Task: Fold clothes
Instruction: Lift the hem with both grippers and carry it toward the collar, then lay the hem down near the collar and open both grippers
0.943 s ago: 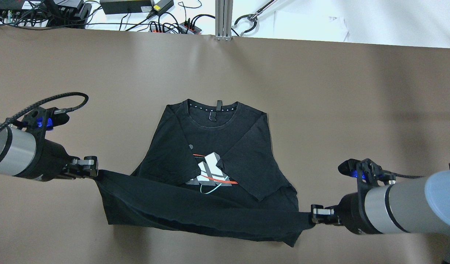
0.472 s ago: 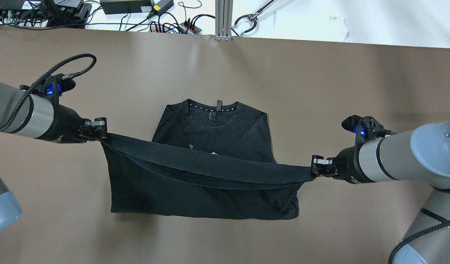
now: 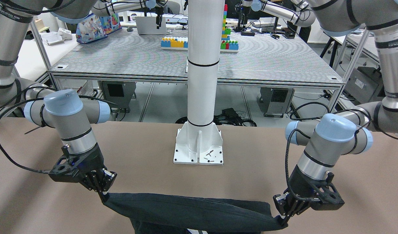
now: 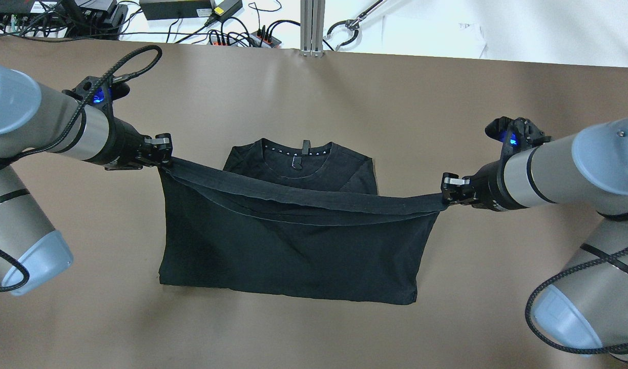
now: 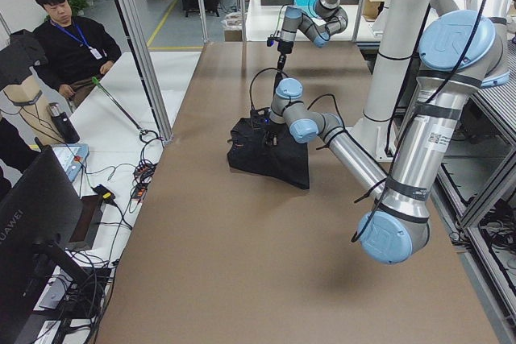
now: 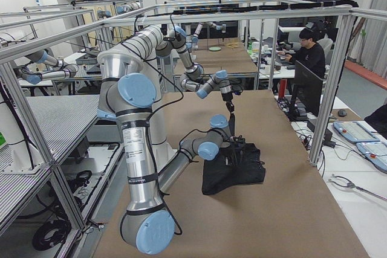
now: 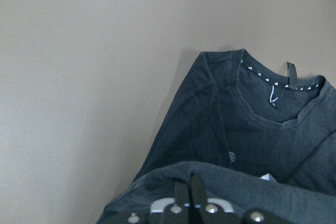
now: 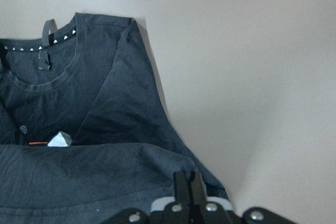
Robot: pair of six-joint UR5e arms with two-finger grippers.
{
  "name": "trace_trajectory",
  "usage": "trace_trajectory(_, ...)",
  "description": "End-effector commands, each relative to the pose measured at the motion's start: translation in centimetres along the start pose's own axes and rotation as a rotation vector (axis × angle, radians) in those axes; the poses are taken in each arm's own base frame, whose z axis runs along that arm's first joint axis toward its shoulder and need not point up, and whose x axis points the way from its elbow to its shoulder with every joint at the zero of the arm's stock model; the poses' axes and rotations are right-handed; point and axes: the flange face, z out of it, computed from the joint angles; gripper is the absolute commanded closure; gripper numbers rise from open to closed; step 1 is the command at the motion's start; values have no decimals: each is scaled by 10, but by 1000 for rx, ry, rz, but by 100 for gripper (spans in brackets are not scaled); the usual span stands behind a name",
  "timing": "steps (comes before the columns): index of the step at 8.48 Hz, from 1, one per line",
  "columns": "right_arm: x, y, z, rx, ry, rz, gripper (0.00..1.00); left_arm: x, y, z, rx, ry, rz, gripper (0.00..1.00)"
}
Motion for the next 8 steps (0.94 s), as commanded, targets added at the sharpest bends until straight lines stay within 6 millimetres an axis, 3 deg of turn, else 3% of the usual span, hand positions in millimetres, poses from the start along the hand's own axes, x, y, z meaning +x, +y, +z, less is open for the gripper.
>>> trace_trajectory(1, -10, -40, 44, 13, 58, 3, 100, 3, -20, 33, 26, -51, -4, 100)
trace_trajectory(4, -37, -69, 100, 31, 109, 9, 100, 14, -42, 89, 33, -131, -23, 100)
trace_trajectory(5, -36, -68, 121, 34, 101, -5, 100, 17, -40, 108, 22, -155, -20, 100)
trace_trajectory(8, -19, -72, 167, 39, 106, -21, 100, -2, -42, 156, 7, -142, 37, 100)
